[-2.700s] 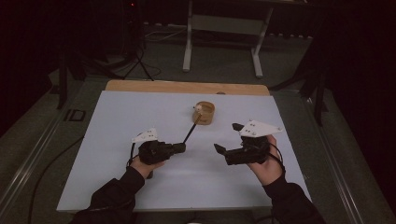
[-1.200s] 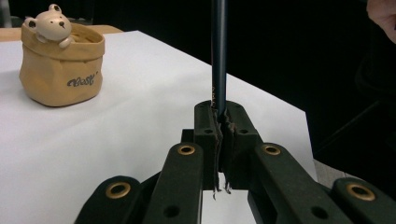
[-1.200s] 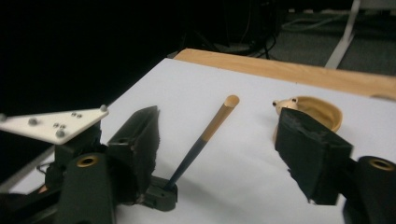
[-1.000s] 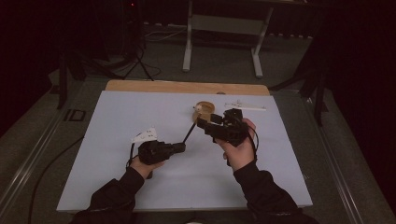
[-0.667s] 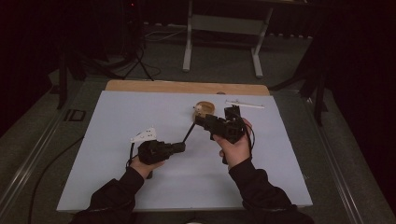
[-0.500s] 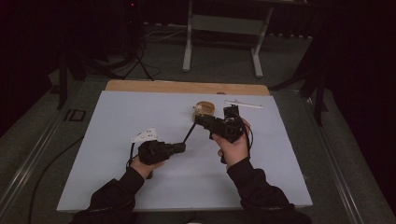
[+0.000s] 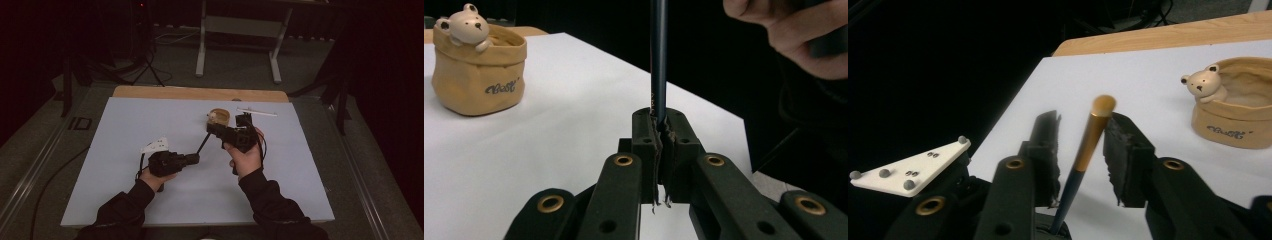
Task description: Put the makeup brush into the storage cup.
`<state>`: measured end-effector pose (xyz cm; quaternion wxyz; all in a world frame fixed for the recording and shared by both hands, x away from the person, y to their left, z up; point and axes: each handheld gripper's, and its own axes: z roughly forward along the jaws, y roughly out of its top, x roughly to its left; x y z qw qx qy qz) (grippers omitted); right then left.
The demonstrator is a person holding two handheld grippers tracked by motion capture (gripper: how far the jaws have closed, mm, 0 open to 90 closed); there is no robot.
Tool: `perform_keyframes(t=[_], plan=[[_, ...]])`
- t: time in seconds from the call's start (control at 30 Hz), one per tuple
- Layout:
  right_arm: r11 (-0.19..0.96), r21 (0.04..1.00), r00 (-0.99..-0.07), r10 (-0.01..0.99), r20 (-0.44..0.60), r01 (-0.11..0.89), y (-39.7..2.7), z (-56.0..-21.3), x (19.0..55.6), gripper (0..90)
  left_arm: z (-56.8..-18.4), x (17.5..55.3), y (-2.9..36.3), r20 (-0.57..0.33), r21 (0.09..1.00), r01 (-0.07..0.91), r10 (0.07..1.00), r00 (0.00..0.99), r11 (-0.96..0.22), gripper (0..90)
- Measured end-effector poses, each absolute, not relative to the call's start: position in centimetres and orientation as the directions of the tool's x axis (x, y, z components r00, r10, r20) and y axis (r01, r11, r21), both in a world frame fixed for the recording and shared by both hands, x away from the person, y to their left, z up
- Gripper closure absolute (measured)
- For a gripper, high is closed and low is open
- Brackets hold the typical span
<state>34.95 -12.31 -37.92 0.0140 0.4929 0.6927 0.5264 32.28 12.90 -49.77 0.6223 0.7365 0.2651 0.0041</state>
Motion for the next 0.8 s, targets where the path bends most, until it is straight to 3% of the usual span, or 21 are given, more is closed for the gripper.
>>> perform_keyframes(t=[0.27, 0.43, 0.57, 0.8], plan=[[-0.044, 0.741, -0.504, 0.706, 0.498, 0.671, -12.29, -38.11, 35.02, 80.4, -49.76, 32.29, 12.91, -0.324, 0.920, 0.384, 0.390, 0.862, -0.084, 86.1], [-0.037, 0.745, -0.516, 0.698, 0.496, 0.666, -12.23, -38.14, 34.88, 82.0, -49.86, 32.23, 12.73, -0.315, 0.920, 0.379, 0.393, 0.864, -0.096, 86.0], [-0.025, 0.749, -0.535, 0.684, 0.495, 0.662, -12.04, -38.06, 34.74, 83.5, -49.61, 31.83, 12.32, -0.240, 0.932, 0.334, 0.450, 0.860, -0.141, 85.4], [0.002, 0.772, -0.565, 0.682, 0.464, 0.636, -11.73, -37.64, 34.44, 84.0, -49.25, 31.55, 12.17, -0.229, 0.935, 0.325, 0.461, 0.857, -0.141, 79.8]])
